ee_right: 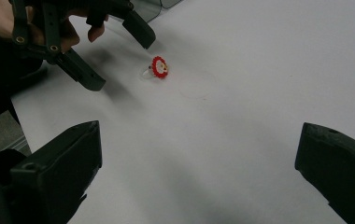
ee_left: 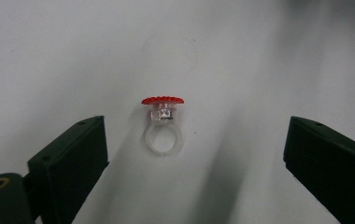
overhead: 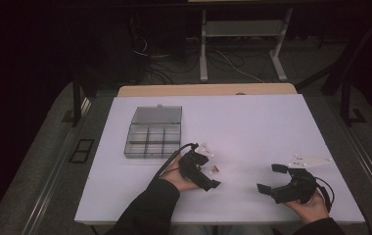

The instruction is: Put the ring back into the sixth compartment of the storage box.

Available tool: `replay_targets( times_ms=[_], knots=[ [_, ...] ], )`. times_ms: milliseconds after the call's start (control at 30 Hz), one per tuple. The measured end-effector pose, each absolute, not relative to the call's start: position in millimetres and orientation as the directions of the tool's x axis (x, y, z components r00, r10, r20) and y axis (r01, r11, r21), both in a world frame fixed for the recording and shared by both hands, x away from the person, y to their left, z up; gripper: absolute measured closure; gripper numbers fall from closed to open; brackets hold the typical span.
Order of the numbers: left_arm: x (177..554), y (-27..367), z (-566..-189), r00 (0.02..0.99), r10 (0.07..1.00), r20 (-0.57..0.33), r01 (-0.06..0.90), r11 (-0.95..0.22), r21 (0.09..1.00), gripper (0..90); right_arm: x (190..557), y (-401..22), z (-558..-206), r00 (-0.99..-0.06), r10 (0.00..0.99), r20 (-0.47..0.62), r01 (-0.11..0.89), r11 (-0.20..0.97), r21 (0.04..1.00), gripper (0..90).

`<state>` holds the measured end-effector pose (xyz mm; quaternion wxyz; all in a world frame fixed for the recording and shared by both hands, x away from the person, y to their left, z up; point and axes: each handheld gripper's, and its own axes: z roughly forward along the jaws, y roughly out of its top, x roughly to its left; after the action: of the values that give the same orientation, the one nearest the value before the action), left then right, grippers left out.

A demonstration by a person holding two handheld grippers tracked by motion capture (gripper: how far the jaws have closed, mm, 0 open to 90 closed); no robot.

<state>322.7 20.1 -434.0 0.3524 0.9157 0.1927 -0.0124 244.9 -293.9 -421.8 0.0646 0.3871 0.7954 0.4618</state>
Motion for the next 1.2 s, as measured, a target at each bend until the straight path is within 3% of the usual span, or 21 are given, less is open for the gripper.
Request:
replay_targets(
  times_ms=[600,1200],
  knots=[
    [331.3,10.5,-441.3,0.920,0.354,-0.171,0.378,-0.679,0.629,22.7,245.4,-293.6,-422.7,-0.697,0.672,0.250,0.551,0.279,0.786,0.5],
    [337.0,3.2,-441.0,0.917,0.380,-0.123,0.366,-0.675,0.640,53.7,245.4,-293.2,-422.6,-0.699,0.668,0.255,0.554,0.280,0.784,0.6]
  ],
)
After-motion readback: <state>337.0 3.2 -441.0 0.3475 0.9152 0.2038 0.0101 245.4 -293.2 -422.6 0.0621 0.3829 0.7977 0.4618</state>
